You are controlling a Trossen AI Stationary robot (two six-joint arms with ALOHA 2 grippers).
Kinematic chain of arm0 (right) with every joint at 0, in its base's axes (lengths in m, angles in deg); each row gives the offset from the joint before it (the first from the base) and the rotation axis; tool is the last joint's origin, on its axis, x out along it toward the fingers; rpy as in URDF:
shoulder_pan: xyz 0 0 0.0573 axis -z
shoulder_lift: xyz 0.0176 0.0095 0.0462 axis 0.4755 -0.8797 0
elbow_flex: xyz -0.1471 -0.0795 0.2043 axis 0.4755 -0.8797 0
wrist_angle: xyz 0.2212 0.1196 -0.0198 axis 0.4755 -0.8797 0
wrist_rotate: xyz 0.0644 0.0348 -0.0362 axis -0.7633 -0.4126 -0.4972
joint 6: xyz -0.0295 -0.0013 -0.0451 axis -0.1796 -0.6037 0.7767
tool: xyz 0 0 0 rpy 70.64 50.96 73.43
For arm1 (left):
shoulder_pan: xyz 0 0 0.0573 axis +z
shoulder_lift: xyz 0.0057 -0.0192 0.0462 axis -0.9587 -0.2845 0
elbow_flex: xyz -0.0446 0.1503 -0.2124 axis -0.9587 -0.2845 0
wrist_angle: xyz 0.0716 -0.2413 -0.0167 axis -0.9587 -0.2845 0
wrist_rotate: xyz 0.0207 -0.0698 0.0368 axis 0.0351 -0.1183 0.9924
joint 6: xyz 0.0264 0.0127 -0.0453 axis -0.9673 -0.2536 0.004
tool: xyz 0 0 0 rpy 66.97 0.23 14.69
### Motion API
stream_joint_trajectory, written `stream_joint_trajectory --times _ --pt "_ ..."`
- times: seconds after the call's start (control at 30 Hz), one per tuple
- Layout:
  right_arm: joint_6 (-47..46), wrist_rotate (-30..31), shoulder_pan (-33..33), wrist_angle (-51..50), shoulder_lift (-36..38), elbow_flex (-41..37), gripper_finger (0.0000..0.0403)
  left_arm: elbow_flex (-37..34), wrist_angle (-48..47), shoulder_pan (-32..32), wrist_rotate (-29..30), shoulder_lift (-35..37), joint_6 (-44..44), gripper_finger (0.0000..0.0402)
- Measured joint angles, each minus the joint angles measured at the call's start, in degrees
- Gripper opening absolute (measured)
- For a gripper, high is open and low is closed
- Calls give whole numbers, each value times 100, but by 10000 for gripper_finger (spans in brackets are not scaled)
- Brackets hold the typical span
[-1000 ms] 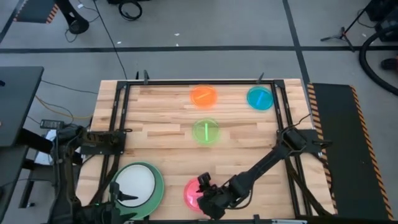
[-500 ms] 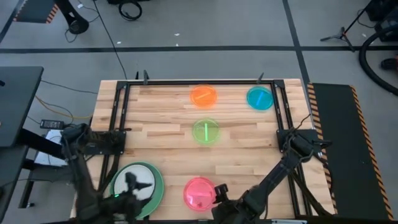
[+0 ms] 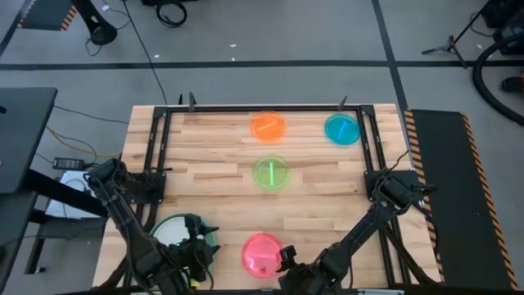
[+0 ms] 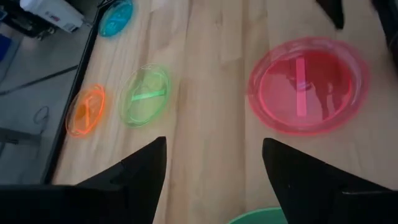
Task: Stack plastic plates
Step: Stack the pink plate on top of the light green plate
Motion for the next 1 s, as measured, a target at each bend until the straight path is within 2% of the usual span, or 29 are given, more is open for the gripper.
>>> stream_joint_trajectory --times 0.2,0.4,0.53,0.77,1.0 --pt "522 440 2 297 -4 -556 220 0 -76 -261 27 0 386 270" --pt "1343 389 135 326 -2 -859 218 0 -102 -493 27 0 554 270" --pt "1831 396 256 358 15 -967 201 0 -111 -562 24 0 819 270" --pt "2111 382 487 376 19 -1002 134 0 -106 -623 -35 -2 1110 270" --pt "2026 312 698 368 7 -1008 37 0 -107 -682 -74 -2 1103 270"
